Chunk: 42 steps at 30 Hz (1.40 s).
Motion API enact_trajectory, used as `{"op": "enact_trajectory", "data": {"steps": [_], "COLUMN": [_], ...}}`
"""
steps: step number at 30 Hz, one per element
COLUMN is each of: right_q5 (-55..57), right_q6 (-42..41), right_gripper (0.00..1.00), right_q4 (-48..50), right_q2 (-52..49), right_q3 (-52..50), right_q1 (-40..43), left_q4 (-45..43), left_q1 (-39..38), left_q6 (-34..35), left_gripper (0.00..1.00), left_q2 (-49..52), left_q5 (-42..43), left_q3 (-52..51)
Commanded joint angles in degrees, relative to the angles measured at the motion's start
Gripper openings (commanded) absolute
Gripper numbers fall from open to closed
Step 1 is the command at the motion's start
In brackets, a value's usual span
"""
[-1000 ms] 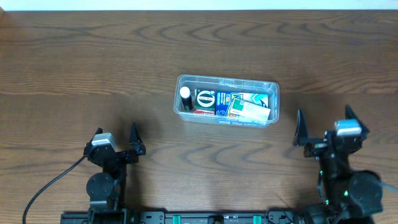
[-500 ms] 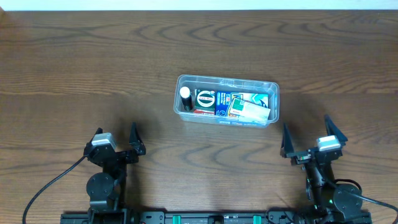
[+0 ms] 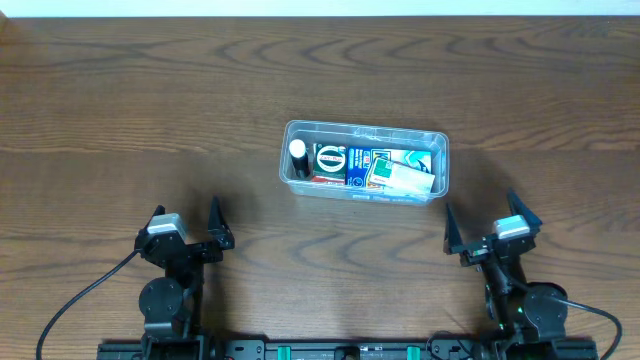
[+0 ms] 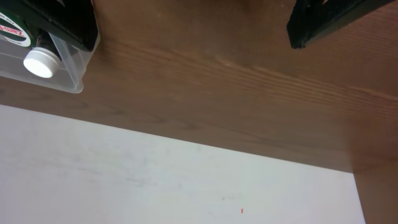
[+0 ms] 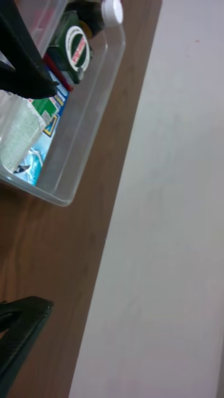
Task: Pack container
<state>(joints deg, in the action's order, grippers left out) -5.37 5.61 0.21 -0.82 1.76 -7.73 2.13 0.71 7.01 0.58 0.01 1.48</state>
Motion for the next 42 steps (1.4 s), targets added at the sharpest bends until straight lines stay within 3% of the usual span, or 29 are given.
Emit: {"op": "enact_trajectory", "data": {"steps": [1, 10, 42], "right_q5": [-0.44, 2.64, 3.82], "right_q6": [0.24, 0.66, 0.22], "right_gripper": [0.99, 0.99, 0.99], "right_q4": [-0.68, -4.48, -4.33], "right_q2": [0.55, 0.55, 0.5], "right_q3": [-1.44, -1.44, -1.44], "right_q1": [0.61, 0.63, 0.63], "left_q4": [2.08, 2.08, 2.08], "left_q1": [0.35, 0.35, 0.35], "left_q6": [-0.79, -0.79, -0.79], "left_gripper": [0.98, 0.98, 0.98], "left_q2": [-0.33, -0.33, -0.33], "left_q5": [-0.52, -0.52, -0.52], "left_q3": [-1.25, -1.25, -1.25]}}
